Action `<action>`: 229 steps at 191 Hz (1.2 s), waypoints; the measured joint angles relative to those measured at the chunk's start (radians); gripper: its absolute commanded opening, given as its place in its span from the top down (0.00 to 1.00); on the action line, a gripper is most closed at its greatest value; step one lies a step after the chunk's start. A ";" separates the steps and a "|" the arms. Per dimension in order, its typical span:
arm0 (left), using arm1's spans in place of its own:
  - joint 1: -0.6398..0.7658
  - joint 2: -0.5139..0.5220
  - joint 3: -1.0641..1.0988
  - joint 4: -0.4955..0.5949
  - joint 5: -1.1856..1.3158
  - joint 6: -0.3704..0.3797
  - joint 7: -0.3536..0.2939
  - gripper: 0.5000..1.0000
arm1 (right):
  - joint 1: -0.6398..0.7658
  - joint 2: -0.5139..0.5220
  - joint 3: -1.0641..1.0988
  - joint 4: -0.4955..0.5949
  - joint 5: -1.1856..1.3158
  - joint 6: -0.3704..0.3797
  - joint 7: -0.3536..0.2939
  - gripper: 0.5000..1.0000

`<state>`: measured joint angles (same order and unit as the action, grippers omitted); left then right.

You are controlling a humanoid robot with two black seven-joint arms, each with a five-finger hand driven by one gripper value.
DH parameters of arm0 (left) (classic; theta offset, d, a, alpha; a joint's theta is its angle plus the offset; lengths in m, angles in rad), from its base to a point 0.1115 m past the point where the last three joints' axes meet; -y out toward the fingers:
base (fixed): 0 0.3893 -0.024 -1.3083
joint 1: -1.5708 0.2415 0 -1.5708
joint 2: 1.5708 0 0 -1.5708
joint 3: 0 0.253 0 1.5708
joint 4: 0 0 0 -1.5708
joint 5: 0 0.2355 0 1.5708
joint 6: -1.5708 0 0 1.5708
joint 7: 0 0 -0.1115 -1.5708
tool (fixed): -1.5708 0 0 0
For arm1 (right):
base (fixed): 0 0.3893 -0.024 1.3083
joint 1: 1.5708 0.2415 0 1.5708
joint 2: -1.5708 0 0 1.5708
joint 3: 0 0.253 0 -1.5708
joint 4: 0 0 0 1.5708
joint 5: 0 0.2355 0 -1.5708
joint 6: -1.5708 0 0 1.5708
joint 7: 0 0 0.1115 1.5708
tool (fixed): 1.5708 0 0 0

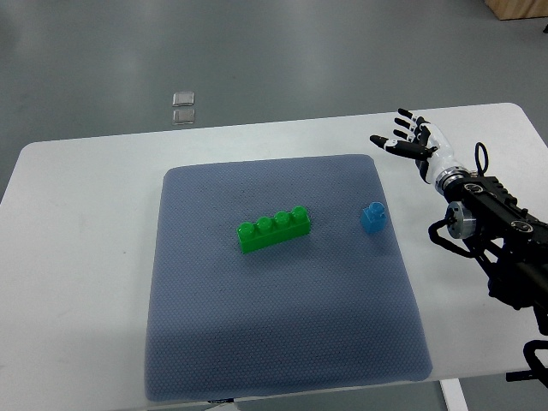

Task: Stack blue block on green block with right hand

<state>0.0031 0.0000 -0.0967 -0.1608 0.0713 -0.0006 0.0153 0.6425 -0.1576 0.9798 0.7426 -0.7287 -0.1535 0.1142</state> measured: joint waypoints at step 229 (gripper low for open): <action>0.000 0.000 0.000 0.009 0.000 -0.004 0.000 0.00 | 0.018 -0.032 -0.005 0.006 -0.001 0.079 0.018 0.17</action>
<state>0.0030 0.0000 -0.0966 -0.1518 0.0714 -0.0046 0.0153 0.6606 -0.1901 0.9752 0.7486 -0.7301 -0.0748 0.1324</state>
